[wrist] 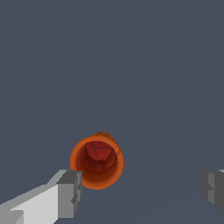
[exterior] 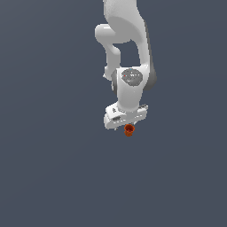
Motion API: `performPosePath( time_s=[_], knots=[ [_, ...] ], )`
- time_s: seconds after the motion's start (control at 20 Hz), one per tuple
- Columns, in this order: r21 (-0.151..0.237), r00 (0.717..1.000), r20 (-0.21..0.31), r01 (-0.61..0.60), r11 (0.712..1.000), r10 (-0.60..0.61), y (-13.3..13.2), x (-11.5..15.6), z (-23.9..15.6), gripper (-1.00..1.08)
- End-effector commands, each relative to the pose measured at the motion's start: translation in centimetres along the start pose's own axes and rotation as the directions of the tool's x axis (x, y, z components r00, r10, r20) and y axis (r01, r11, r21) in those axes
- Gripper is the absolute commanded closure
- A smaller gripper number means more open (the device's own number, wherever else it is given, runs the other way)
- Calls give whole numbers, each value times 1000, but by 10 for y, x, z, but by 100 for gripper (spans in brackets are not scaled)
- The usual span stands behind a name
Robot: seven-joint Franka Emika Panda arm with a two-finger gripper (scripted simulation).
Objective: Pick up the object and move it to a goal position.
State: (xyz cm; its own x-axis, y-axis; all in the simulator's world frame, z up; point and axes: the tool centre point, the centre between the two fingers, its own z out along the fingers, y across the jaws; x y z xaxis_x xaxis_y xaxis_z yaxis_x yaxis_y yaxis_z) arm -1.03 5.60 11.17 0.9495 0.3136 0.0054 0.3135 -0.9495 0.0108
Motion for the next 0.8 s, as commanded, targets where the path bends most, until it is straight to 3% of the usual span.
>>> performPosePath(
  time_s=[0.0, 0.35, 0.75],
  knots=[
    [4, 998, 2, 67, 998, -67, -13, -2, 9, -92],
    [11, 986, 3, 169, 985, -169, -34, -6, 22, -92],
    [11, 985, 4, 174, 985, -174, -35, -6, 28, -92]
  ],
)
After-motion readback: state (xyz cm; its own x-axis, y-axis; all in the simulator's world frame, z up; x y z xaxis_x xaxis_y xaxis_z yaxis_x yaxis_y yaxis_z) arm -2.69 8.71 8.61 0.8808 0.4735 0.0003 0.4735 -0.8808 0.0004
